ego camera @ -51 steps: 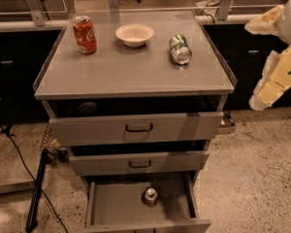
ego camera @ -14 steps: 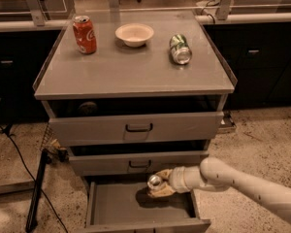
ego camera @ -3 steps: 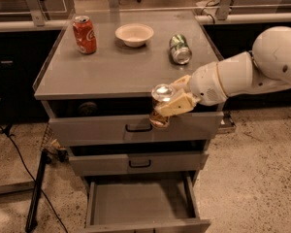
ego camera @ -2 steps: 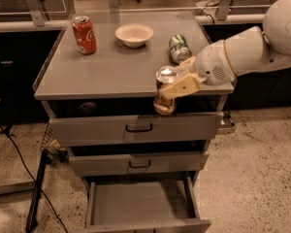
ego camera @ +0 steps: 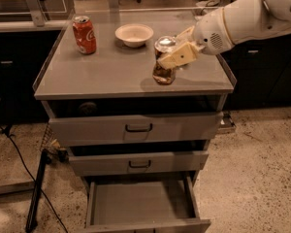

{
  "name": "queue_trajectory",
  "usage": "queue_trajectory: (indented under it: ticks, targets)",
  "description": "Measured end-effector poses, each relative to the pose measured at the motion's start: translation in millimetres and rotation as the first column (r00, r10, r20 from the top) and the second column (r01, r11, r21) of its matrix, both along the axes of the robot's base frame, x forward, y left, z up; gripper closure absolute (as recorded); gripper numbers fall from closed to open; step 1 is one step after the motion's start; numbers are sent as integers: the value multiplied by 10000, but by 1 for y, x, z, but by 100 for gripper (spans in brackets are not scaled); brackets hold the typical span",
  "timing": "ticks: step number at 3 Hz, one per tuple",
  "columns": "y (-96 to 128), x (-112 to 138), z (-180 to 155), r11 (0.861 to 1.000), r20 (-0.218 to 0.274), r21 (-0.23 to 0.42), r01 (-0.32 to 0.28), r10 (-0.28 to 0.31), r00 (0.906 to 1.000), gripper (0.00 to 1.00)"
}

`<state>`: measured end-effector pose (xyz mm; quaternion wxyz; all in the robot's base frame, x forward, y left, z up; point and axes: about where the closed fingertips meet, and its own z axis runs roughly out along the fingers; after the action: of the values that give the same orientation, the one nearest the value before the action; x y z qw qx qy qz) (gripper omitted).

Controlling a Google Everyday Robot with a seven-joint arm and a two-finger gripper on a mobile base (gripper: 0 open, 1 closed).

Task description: Pick orange can from bottom drawer and place on counter

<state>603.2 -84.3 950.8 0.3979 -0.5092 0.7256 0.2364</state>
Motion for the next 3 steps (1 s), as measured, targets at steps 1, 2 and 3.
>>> queue_trajectory:
  ticks: [1, 2, 3]
  targets:
    - [8, 21, 2, 10000, 124, 68, -50, 49, 9999, 100]
    - [20, 51, -11, 9998, 92, 180, -11, 9, 10000, 100]
    - [22, 61, -25, 9999, -42, 113, 46, -46, 10000, 100]
